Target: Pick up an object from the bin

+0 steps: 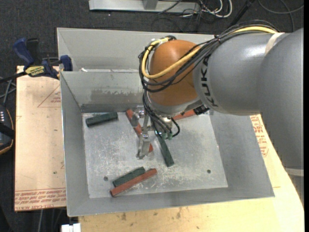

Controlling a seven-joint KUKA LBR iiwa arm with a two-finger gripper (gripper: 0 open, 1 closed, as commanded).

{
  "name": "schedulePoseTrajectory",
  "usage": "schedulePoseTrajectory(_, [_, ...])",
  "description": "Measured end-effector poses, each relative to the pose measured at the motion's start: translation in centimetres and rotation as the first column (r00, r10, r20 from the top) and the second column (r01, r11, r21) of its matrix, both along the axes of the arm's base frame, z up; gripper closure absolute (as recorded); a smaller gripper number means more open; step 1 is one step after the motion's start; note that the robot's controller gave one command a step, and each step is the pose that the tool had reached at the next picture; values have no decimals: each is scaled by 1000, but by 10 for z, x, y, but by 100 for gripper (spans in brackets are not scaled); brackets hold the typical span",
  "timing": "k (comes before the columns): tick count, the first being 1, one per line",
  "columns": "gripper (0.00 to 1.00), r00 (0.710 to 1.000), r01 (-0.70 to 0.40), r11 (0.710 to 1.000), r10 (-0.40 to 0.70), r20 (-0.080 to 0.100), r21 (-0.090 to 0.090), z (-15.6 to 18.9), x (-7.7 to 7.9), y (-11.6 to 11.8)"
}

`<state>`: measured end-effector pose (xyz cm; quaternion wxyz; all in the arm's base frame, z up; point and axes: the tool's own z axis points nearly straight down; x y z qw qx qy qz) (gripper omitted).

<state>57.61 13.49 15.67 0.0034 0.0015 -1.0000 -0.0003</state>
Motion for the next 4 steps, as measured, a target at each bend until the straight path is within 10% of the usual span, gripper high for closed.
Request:
schedulePoseTrajectory(1, [0, 1000, 3, 1000, -3, 7, 1, 4, 2, -1])
schedulePoseTrajectory(2, [0, 999, -33, 999, 33, 15, 2, -39, -37, -18])
schedulePoseTrajectory(3, [100, 948, -317, 949, 317, 7, 0, -79, -57, -50])
schedulePoseTrajectory(4, [100, 949, -317, 949, 317, 7, 0, -79, -57, -50])
